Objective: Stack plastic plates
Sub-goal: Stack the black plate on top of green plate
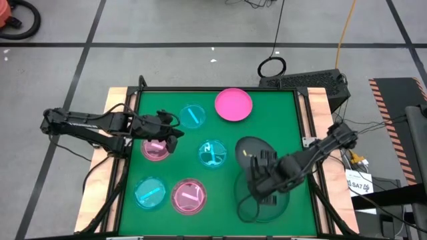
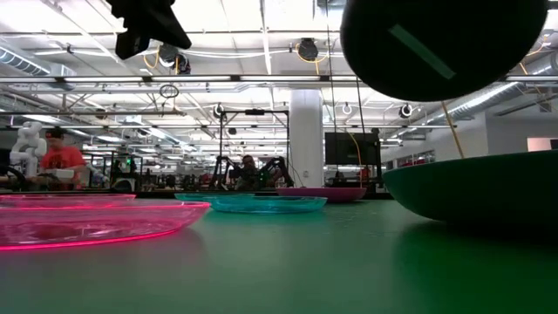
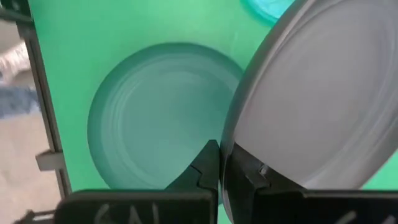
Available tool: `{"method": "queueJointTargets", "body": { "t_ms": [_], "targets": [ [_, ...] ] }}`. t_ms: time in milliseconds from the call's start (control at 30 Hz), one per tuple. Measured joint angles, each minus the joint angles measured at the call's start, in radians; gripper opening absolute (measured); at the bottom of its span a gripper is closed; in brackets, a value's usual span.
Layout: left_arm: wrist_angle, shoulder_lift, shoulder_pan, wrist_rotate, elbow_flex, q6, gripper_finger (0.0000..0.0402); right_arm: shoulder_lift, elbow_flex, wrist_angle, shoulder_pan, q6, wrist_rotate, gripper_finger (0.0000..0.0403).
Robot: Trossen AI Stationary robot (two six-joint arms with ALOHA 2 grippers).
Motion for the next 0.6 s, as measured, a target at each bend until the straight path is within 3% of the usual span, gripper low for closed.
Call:
{"method": "queueJointTargets", "body": {
  "t_ms": [333,600],
  "targets": [
    [-0.017,0.0,-0.021,0.0,0.0,0.001,0.0001,0.046,0.0,-0.032,0.144,-0.091,-0.052,0.0006],
    [-0.017,0.0,-0.021,0.0,0.0,0.002,0.0001,0.05,-0.017,-0.03,0.259,-0.21,-0.018,0.0006]
  ]
}}
